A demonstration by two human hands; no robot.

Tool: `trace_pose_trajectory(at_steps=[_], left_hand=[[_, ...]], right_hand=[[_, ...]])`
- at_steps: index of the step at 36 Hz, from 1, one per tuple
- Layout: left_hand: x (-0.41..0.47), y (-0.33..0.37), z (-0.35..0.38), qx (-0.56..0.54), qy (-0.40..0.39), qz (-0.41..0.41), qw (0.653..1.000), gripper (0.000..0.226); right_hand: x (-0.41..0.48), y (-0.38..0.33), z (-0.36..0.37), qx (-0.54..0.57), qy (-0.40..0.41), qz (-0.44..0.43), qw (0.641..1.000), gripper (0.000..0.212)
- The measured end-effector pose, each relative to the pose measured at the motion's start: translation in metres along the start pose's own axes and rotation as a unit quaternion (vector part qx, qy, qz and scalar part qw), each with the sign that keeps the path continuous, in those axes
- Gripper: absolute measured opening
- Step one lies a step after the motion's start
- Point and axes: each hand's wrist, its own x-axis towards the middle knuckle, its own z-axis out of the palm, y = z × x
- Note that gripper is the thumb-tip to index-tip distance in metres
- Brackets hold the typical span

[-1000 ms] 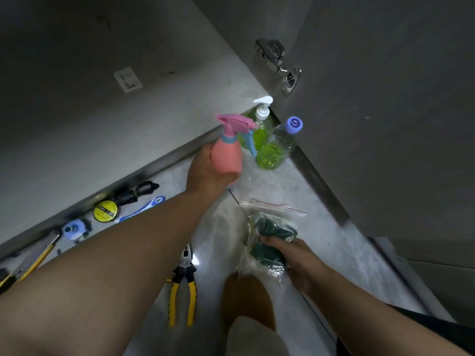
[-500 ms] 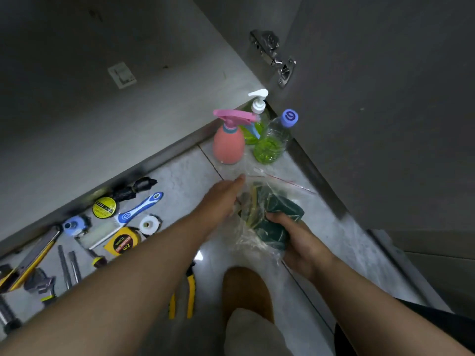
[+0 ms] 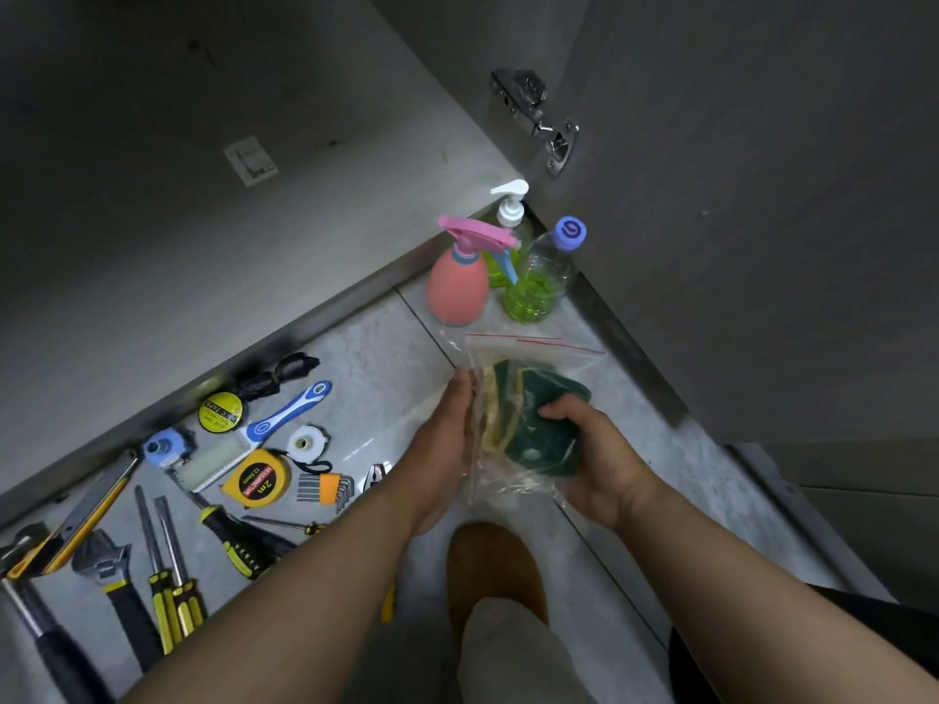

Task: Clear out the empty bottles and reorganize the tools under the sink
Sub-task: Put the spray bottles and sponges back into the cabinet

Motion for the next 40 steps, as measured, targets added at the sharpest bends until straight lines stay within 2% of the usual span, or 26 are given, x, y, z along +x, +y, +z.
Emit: trace_pose_trajectory(at_steps=[3,7,11,15,19,21,23,24,26,28,30,33,36,40], left_hand=[[0.000,-0.005,-0.007,0.057,0.022,0.015,0.998,0.023],[0.004,-0.014,-0.009,0.082,0.068,0.037,0.994,0.039],[0.006,-0.014,-0.007,0.139,0.076,0.067,0.985,0.016],[0.009,-0.012,-0.004,0.195,0.103,0.070,0.973,0.011],[0.008,-0.009,-0.002,0.238,0.110,0.038,0.964,0.009],[0.005,-0.007,0.000,0.173,0.086,-0.004,0.981,0.022],[0.003,-0.005,0.003,0.063,0.025,-0.050,0.996,0.050],[0.002,-0.006,0.003,0.041,0.002,-0.067,0.997,0.066],[0.002,-0.013,0.003,0.067,-0.005,-0.072,0.995,0.094],[0.002,-0.019,0.003,0.116,0.014,-0.043,0.992,0.094],[0.002,-0.019,0.003,0.120,0.060,-0.026,0.991,0.087],[0.009,-0.020,0.008,0.019,0.109,-0.035,0.993,0.082],[0.015,-0.020,0.020,-0.067,0.114,-0.039,0.990,0.077],[0.026,-0.018,0.039,-0.129,0.175,-0.034,0.976,0.075]], right_hand=[[0.003,0.003,-0.007,0.033,-0.021,0.014,0.999,0.035],[0.004,0.005,-0.010,0.036,-0.037,0.026,0.998,0.035],[0.006,0.003,-0.009,0.025,-0.042,0.025,0.999,0.037],[0.007,0.003,-0.011,-0.002,-0.035,0.029,0.999,0.054],[0.007,0.003,-0.013,-0.031,-0.047,0.035,0.998,0.046],[0.007,0.004,-0.015,-0.055,-0.035,0.036,0.997,0.043],[0.006,0.003,-0.015,-0.114,-0.008,0.031,0.993,0.045],[0.005,0.002,-0.014,-0.156,-0.003,0.022,0.987,0.051],[0.002,-0.002,-0.008,-0.236,-0.021,-0.004,0.971,0.058],[0.001,-0.005,-0.003,-0.266,-0.046,-0.026,0.962,0.053],[-0.001,-0.004,-0.003,-0.229,-0.042,-0.037,0.972,0.050],[-0.003,0.002,-0.008,-0.112,-0.022,-0.039,0.993,0.057],[-0.006,0.008,-0.011,-0.077,-0.017,-0.018,0.997,0.057],[-0.003,0.016,-0.011,0.020,0.035,-0.007,0.999,0.054]])
